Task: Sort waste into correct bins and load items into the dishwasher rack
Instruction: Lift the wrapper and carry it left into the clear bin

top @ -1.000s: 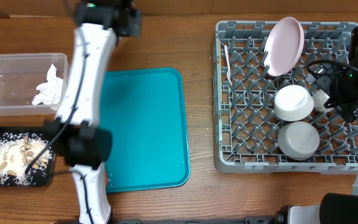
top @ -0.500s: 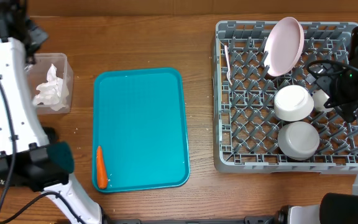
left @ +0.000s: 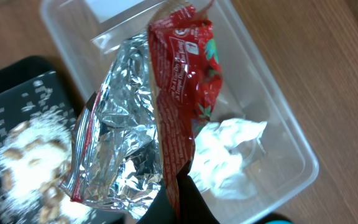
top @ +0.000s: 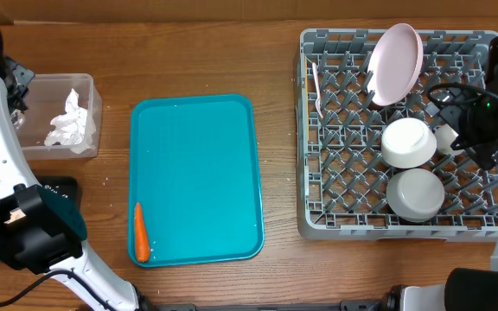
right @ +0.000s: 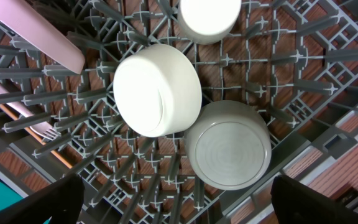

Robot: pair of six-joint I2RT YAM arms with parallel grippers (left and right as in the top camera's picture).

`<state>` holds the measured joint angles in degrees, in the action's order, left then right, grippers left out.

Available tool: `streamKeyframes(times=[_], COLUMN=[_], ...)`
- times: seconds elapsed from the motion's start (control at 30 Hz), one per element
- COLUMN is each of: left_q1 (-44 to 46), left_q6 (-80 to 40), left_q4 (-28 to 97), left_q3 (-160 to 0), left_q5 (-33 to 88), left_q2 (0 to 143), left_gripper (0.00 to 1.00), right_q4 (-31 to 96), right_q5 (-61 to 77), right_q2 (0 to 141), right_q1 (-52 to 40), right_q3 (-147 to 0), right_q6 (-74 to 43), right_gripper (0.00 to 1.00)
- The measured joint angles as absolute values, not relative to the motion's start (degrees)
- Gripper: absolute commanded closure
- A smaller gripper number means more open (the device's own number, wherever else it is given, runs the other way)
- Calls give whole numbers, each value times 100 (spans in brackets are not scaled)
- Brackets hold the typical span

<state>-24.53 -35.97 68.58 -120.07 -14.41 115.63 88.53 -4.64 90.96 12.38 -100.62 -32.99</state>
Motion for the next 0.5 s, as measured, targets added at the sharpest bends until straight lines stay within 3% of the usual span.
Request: streamKeyframes(times=[0.2, 0.5], left_q1=[-2453, -2453], left_q6=[-3430, -3249], left_q4=[6222, 5977], left_q3=[-11478, -11273], left_q5=[-1439, -1441], left_q2=[11568, 11594], left_gripper=[89, 62], right_q4=[8849, 8849], right_q5=[-464, -467], right_q2=[9096, 9096], right_q1=[1238, 1238], right_q3=[-10062, -10062], right_q6=[-3299, -3297], right_gripper=[0, 0])
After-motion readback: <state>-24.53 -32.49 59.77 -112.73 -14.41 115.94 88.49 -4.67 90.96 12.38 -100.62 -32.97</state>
